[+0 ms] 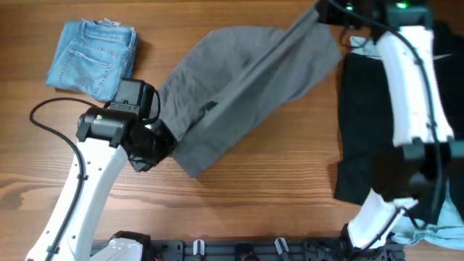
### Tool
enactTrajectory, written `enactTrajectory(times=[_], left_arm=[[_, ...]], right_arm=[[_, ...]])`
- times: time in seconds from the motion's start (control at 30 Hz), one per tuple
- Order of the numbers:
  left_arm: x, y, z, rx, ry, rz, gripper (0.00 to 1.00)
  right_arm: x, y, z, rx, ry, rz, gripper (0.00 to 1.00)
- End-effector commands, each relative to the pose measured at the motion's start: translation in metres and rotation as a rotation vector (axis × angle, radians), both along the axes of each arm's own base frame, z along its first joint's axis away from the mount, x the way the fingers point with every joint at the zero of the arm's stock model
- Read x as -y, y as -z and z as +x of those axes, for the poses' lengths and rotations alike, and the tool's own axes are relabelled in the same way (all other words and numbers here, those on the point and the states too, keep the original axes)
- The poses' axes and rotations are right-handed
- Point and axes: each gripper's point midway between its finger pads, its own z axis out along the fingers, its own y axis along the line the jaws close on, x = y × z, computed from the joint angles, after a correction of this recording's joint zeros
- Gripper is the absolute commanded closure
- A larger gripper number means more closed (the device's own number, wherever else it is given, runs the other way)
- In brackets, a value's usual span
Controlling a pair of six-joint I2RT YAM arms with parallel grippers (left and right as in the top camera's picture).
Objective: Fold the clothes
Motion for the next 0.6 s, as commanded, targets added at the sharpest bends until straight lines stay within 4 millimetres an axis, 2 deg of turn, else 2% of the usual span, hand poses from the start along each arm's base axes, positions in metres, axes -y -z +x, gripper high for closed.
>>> enactTrajectory(times=[0.0,0.1,0.17,0.23,0.33,0.37,0.43,0.53,0.57], left_arm=[[-0.037,0.003,0.015,0.064,-0.138,0.195,0.95],[-0.039,0.010,0.023,0.061,-0.140,0.212,0.93],[-0.045,0.017,0.028,0.048,-0.162,0.258,0.92],[-0.051,0.024,0.033,0.037,-0.164,0.299,0.89],[-0.057,0.035,0.045,0.039,-0.169,0.347,0.85],[-0.062,0.039,0.056,0.066,-0.178,0.385,0.84],[-0.066,0.048,0.074,0.101,-0.191,0.415,0.88],[-0.076,0.065,0.080,0.062,-0.217,0.430,0.90],[-0.080,0.070,0.081,0.050,-0.231,0.431,0.85]], right_arm=[[-0.012,0.046,0.040,0.013,-0.011,-0.008,0.95],[-0.038,0.081,0.062,0.048,-0.094,0.001,0.94],[-0.057,0.094,0.072,0.097,-0.171,0.011,0.90],[-0.063,0.100,0.082,0.128,-0.183,0.026,0.86],[-0.064,0.096,0.086,0.157,-0.187,0.026,0.83],[-0.064,0.094,0.087,0.169,-0.188,0.027,0.82],[-0.070,0.089,0.088,0.190,-0.209,0.045,0.82],[-0.080,0.081,0.091,0.232,-0.225,0.048,0.81],[-0.083,0.081,0.091,0.232,-0.226,0.049,0.70]])
